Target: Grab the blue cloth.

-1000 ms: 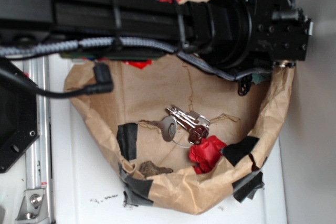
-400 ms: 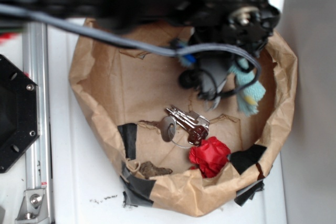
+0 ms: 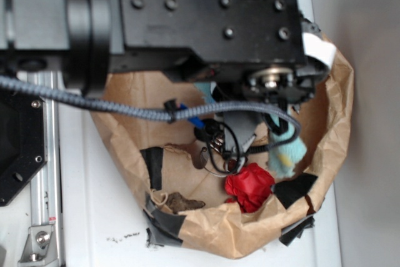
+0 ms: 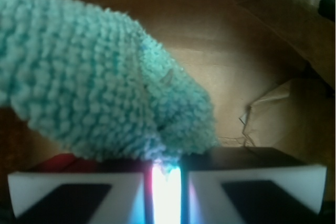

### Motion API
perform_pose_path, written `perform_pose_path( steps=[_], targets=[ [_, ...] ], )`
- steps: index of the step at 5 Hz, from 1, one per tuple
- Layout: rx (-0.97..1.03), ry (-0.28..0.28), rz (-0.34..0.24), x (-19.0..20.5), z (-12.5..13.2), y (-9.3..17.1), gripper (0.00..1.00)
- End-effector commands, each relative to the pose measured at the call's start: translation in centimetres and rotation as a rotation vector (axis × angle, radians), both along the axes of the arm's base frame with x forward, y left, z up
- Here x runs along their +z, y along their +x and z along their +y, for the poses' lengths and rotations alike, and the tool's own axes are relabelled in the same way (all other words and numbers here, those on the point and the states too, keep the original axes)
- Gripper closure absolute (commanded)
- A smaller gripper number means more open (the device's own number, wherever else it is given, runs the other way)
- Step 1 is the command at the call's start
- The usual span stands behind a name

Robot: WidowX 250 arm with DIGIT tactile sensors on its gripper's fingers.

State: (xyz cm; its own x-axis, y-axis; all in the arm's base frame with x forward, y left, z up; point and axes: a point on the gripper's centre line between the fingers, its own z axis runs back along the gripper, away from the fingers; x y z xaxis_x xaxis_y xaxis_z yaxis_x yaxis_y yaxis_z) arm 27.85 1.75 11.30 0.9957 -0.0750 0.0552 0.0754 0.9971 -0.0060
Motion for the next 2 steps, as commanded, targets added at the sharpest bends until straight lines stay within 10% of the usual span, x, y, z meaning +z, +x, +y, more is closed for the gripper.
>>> perform_pose_path(
  steps=[1,2],
  targets=[
    [0.02,-0.024,0.012,2.79,1.43,-0.73,1.0],
    [0.033,-0.014,0.058,2.18,2.38,-0.21,1.0]
  ],
)
